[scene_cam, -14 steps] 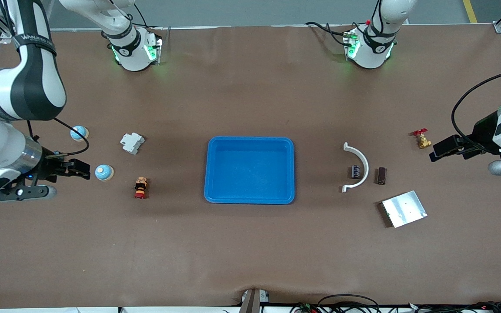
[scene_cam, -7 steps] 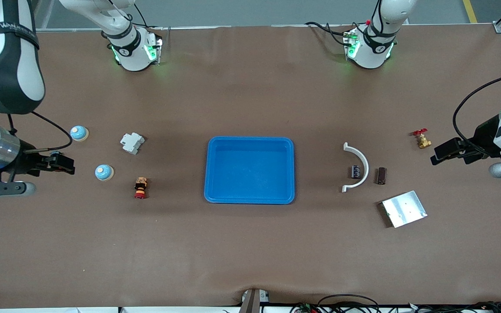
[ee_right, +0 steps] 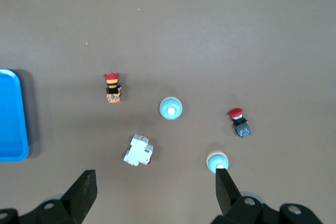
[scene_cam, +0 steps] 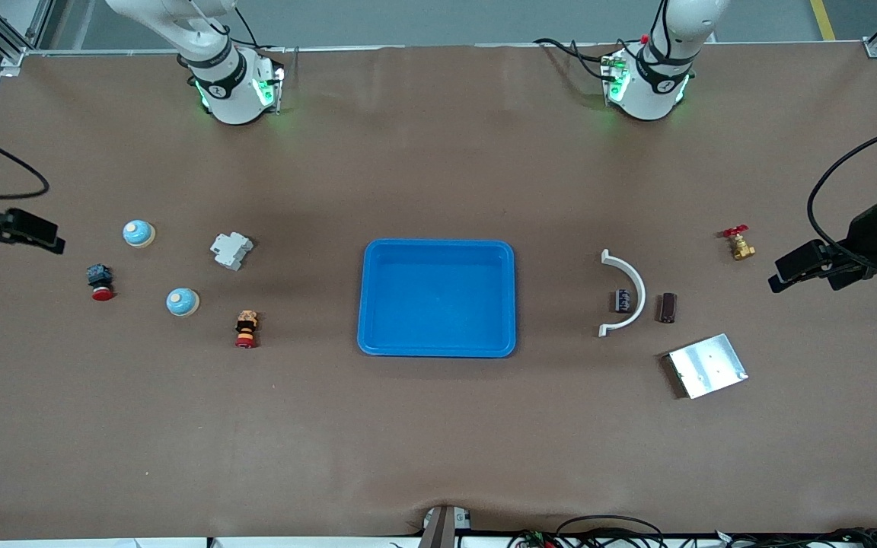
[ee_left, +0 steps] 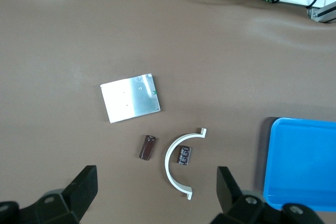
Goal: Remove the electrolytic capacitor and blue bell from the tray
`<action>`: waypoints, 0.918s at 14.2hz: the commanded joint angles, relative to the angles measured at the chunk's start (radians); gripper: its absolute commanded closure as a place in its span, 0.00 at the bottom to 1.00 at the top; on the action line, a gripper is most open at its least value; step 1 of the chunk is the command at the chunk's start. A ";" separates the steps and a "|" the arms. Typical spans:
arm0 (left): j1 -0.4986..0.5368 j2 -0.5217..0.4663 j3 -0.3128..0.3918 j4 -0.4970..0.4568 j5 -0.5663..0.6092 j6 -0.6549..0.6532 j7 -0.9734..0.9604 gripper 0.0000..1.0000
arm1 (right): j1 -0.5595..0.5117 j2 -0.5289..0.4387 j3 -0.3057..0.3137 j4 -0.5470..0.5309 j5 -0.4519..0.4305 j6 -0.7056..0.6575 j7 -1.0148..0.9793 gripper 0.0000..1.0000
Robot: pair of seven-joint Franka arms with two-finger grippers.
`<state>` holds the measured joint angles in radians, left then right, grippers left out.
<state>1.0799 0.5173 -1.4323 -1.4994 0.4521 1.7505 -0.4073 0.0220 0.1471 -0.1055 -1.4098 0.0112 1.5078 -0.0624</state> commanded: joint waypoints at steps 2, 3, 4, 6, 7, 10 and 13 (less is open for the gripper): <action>-0.009 -0.100 0.020 0.010 0.004 -0.006 0.031 0.00 | -0.020 -0.046 0.003 -0.034 -0.016 -0.006 -0.023 0.00; -0.009 -0.103 0.020 0.007 0.003 -0.008 0.031 0.00 | -0.022 -0.046 0.003 -0.034 -0.016 -0.018 -0.037 0.00; -0.012 -0.103 0.021 0.008 0.003 -0.009 0.031 0.00 | -0.030 -0.044 0.003 -0.037 -0.013 -0.026 -0.039 0.00; -0.075 -0.109 0.091 0.014 0.002 -0.009 0.031 0.00 | -0.060 -0.044 0.012 -0.050 0.003 -0.034 -0.037 0.00; -0.112 -0.120 0.137 0.018 -0.012 -0.009 0.031 0.00 | -0.063 -0.050 0.027 -0.049 0.003 -0.031 -0.034 0.00; -0.214 -0.161 0.266 0.053 -0.091 -0.011 0.031 0.00 | -0.099 -0.086 0.084 -0.043 0.003 -0.028 -0.020 0.00; -0.396 -0.226 0.482 0.059 -0.154 -0.011 0.031 0.00 | -0.103 -0.141 0.087 -0.049 0.003 -0.035 -0.022 0.00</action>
<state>0.7975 0.3727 -1.0957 -1.4472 0.3492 1.7503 -0.3982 -0.0473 0.0653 -0.0465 -1.4343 0.0135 1.4782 -0.0876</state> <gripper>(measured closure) 0.000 0.000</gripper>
